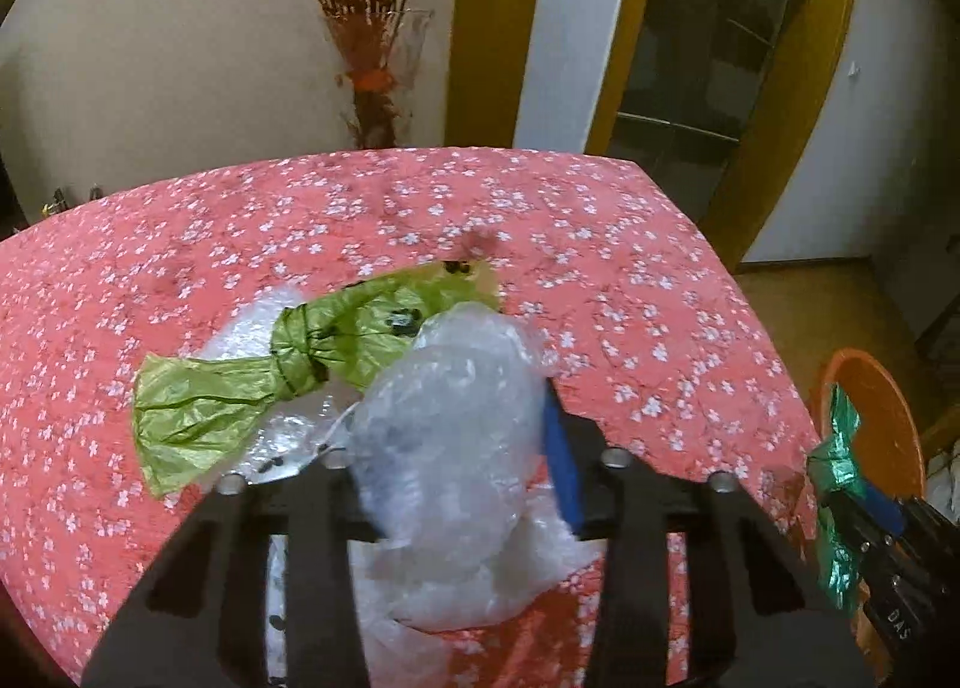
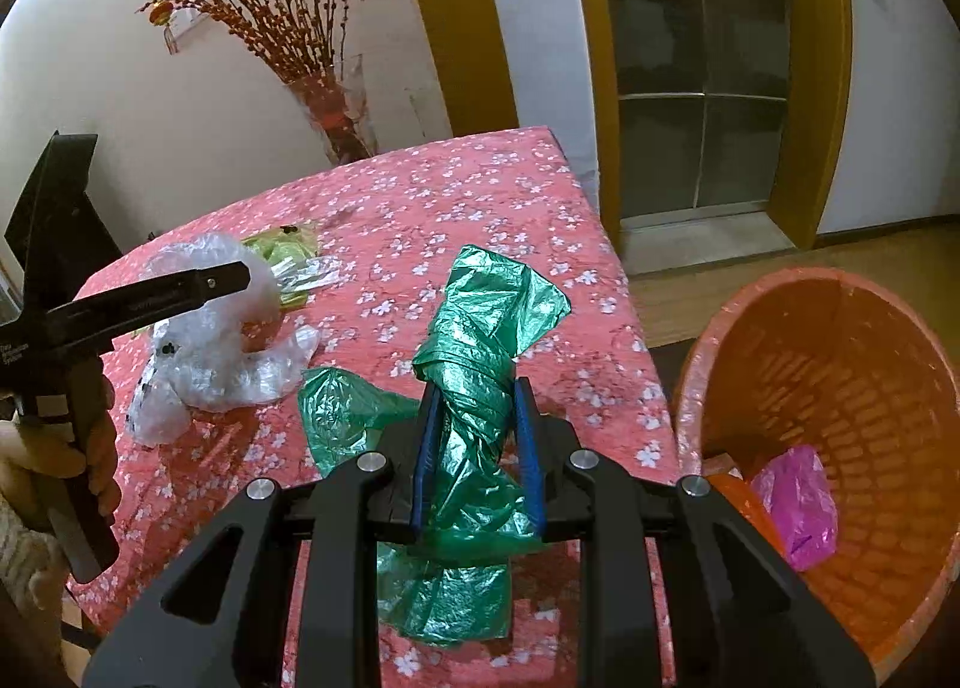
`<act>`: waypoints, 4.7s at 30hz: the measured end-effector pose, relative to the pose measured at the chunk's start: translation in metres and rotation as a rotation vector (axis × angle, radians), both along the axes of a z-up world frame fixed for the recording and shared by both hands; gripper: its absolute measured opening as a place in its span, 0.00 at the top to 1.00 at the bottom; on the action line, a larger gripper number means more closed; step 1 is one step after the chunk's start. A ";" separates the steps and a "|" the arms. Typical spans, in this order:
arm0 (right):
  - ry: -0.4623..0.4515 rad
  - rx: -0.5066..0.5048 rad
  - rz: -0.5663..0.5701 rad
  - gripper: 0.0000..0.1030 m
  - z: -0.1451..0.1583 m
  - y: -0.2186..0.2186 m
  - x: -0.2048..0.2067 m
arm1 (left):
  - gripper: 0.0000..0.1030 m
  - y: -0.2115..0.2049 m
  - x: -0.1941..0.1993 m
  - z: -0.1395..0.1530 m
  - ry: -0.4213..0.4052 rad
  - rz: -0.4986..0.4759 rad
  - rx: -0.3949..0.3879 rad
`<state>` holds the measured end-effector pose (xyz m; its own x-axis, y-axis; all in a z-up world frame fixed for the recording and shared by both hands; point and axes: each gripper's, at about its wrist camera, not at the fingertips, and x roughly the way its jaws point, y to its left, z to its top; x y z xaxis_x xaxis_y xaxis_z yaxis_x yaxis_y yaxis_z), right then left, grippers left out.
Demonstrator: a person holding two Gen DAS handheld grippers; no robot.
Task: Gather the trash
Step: 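Carry the green bag and bubble wrap with both tools over the wastebasket, then open both tools to drop the green bag and bubble wrap in, then grasp the white paw-print bag with the left tool while the right tool grasps a clear bag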
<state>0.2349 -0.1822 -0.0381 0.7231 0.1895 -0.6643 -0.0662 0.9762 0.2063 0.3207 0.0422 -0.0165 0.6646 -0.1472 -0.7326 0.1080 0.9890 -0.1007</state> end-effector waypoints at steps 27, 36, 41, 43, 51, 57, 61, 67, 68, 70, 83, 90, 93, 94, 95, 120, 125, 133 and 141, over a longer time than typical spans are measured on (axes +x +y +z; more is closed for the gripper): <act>-0.164 -0.059 -0.218 0.77 0.048 -0.078 -0.077 | 0.75 -0.115 -0.091 0.065 -0.150 -0.256 -0.171; -0.179 -0.056 -0.340 0.77 0.048 -0.120 -0.095 | 0.75 -0.166 -0.105 0.064 -0.140 -0.351 -0.208; -0.162 -0.040 -0.392 0.77 0.044 -0.139 -0.096 | 0.75 -0.193 -0.107 0.058 -0.120 -0.400 -0.218; -0.156 -0.034 -0.406 0.77 0.041 -0.146 -0.096 | 0.75 -0.203 -0.107 0.055 -0.111 -0.417 -0.221; -0.135 -0.018 -0.450 0.77 0.032 -0.166 -0.093 | 0.75 -0.239 -0.102 0.036 -0.065 -0.473 -0.225; -0.123 0.013 -0.477 0.77 0.028 -0.181 -0.088 | 0.73 -0.253 -0.093 0.024 -0.037 -0.492 -0.229; -0.117 0.025 -0.482 0.75 0.025 -0.187 -0.088 | 0.62 -0.260 -0.092 0.020 -0.029 -0.492 -0.227; -0.110 0.025 -0.503 0.50 0.020 -0.192 -0.089 | 0.46 -0.261 -0.091 0.009 -0.011 -0.473 -0.207; -0.114 0.015 -0.506 0.47 0.020 -0.191 -0.090 | 0.44 -0.259 -0.091 0.008 -0.010 -0.468 -0.205; -0.117 -0.002 -0.507 0.39 0.020 -0.190 -0.090 | 0.36 -0.254 -0.090 0.006 -0.011 -0.450 -0.194; -0.133 -0.039 -0.473 0.10 0.022 -0.170 -0.094 | 0.09 -0.195 -0.101 0.006 -0.102 -0.308 -0.043; -0.130 -0.045 -0.400 0.10 0.024 -0.144 -0.091 | 0.09 -0.139 -0.105 0.001 -0.100 -0.223 -0.007; -0.128 -0.052 -0.365 0.10 0.025 -0.128 -0.088 | 0.09 -0.111 -0.107 0.001 -0.111 -0.172 0.010; -0.128 -0.055 -0.348 0.10 0.025 -0.122 -0.086 | 0.09 -0.100 -0.108 0.002 -0.120 -0.148 0.022; -0.128 -0.055 -0.335 0.10 0.025 -0.117 -0.085 | 0.09 -0.092 -0.108 0.002 -0.126 -0.134 0.029; -0.092 -0.067 -0.118 0.10 0.022 -0.027 -0.055 | 0.44 0.063 -0.068 -0.004 -0.080 0.150 0.003; -0.079 -0.059 -0.100 0.10 0.020 -0.021 -0.052 | 0.55 0.056 -0.052 -0.013 -0.048 0.132 0.035; -0.069 -0.074 -0.072 0.10 0.018 -0.009 -0.050 | 0.77 0.056 -0.043 -0.023 -0.020 0.130 0.044; -0.071 -0.080 -0.044 0.10 0.020 0.003 -0.048 | 0.86 0.064 -0.059 -0.016 -0.053 0.107 0.011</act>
